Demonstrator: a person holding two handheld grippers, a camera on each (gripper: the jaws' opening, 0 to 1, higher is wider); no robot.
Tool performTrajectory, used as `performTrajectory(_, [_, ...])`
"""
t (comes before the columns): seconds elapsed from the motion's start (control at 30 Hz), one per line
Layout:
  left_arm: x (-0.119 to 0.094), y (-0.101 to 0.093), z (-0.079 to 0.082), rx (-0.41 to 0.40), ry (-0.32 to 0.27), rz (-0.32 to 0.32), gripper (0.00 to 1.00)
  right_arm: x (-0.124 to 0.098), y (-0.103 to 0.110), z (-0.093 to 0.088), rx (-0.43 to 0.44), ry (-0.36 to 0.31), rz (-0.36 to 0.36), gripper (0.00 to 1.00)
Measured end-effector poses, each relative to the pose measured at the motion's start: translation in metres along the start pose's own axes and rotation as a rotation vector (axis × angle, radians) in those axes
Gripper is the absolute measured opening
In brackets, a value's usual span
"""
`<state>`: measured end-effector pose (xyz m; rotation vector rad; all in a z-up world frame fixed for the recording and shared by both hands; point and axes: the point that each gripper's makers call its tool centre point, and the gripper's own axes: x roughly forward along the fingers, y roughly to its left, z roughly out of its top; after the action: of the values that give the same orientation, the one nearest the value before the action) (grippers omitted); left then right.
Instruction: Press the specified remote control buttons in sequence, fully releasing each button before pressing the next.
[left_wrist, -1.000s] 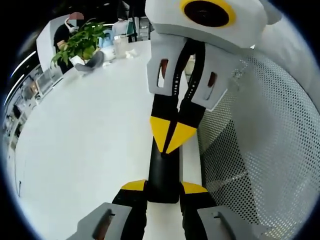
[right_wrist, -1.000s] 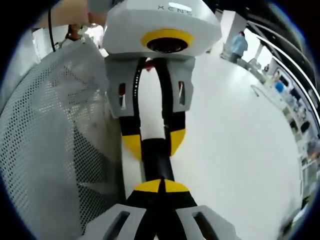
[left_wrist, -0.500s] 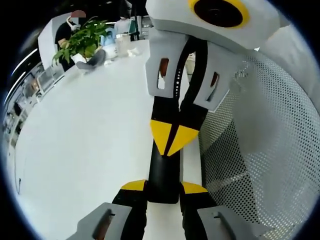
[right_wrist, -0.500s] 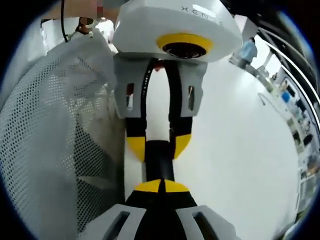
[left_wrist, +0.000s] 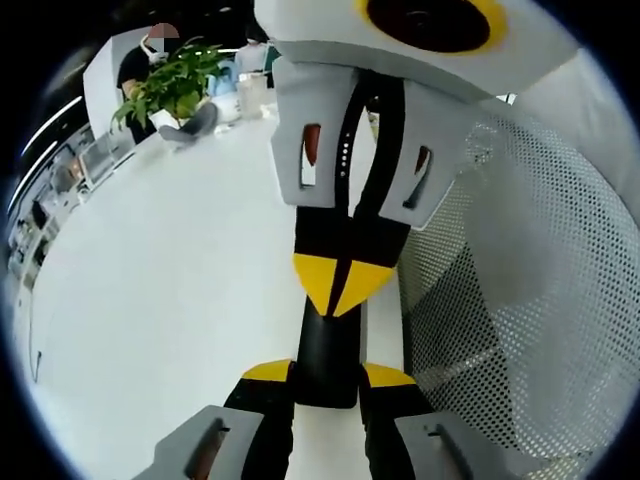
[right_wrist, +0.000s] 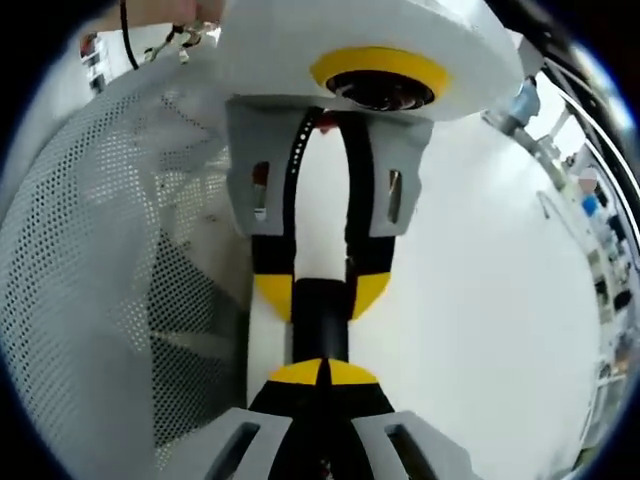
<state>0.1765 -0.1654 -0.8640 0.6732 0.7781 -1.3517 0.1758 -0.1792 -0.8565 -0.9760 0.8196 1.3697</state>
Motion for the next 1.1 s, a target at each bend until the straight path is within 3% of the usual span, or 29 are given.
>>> performTrajectory(0.27, [0.0002, 0.0012, 0.0002, 0.001, 0.001, -0.02, 0.25, -0.0005, -0.0004, -0.0021, 0.053, -0.03, -0.024, 0.0])
performTrajectory(0.6, [0.0012, 0.0026, 0.0019, -0.028, 0.034, -0.022, 0.25, 0.0005, -0.0002, -0.0006, -0.027, -0.024, -0.003, 0.0])
performTrajectory(0.7, [0.0006, 0.0009, 0.0006, -0.012, 0.043, -0.022, 0.25, -0.0006, -0.0006, -0.0004, 0.019, -0.041, 0.04, 0.0])
performTrajectory(0.83, [0.0005, 0.0003, -0.0006, -0.008, 0.008, -0.003, 0.25, -0.0009, -0.0025, -0.0004, 0.211, -0.079, 0.018, 0.0])
performTrajectory(0.93, [0.0015, 0.0017, 0.0007, -0.007, 0.006, 0.001, 0.25, -0.0009, -0.0006, -0.0009, 0.157, -0.076, -0.011, 0.0])
performTrajectory(1.1, [0.0015, 0.0023, 0.001, -0.002, 0.006, 0.0, 0.25, -0.0006, -0.0026, -0.001, 0.149, -0.065, -0.016, 0.0])
